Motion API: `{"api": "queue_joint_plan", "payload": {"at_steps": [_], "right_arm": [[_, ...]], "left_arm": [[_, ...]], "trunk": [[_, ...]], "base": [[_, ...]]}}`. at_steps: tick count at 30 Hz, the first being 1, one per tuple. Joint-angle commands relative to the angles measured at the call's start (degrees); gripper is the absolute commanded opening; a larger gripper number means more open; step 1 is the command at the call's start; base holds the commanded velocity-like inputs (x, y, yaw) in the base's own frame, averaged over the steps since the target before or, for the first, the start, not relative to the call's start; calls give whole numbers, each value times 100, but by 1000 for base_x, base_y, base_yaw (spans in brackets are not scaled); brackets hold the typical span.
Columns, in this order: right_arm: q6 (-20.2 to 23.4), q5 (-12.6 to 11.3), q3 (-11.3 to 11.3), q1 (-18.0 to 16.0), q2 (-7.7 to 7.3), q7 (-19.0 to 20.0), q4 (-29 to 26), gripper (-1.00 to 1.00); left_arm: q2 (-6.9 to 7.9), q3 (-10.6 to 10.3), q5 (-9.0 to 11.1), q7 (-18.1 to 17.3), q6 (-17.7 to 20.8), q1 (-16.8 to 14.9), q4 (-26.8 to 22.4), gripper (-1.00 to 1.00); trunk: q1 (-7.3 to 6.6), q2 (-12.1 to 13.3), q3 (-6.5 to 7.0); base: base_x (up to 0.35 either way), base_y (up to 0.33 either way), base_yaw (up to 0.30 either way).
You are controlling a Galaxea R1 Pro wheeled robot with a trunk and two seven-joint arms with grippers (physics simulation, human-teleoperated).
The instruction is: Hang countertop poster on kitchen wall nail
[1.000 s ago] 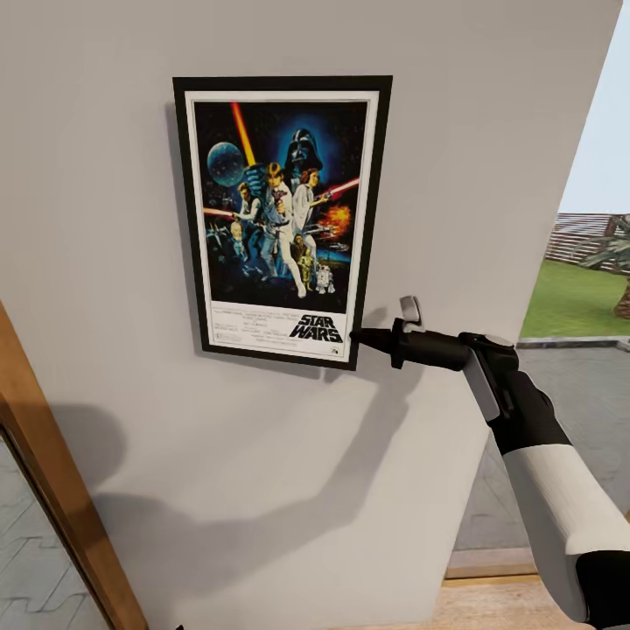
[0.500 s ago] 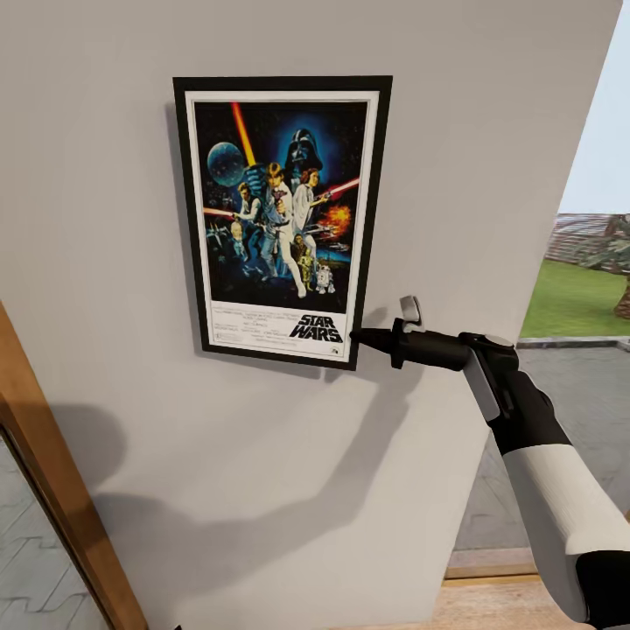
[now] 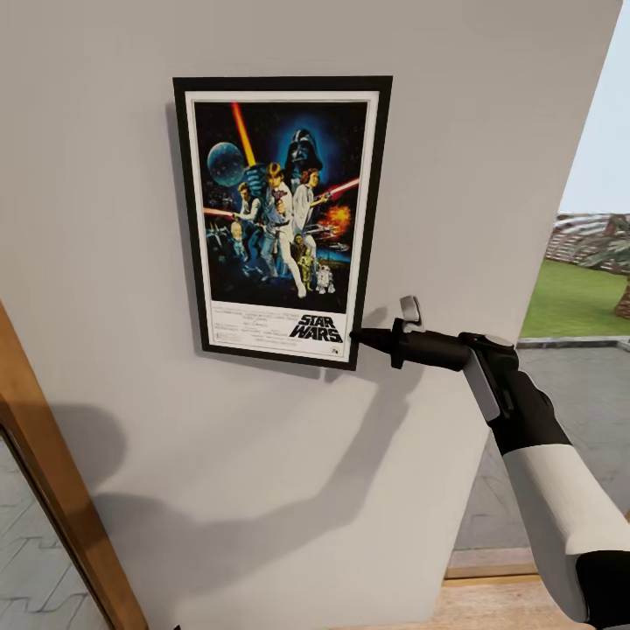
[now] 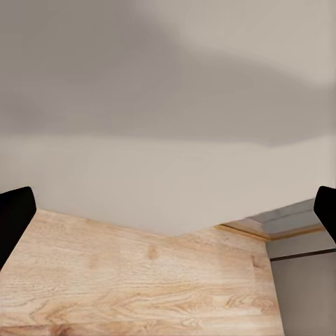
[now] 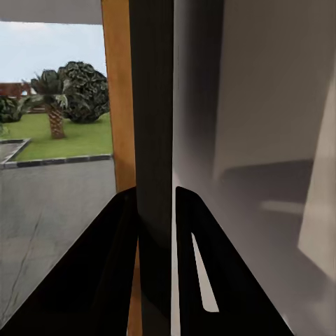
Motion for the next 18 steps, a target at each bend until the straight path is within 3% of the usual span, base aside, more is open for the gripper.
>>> {"api": "queue_joint_plan", "payload": {"at_steps": [1,18], "right_arm": [[56,-49,14,-2,-6,-4,4,-100],[56,-49,14,-2,-6,-5,4,-100]], "left_arm": [[2,-48,38,-2,-29,0,-5,100],[2,-48,38,-2,-29,0,-5,100]], "trunk": [[2,-4,-3],[2,-4,-3]], "base": [[0,0,0],[47,0,0]]}}
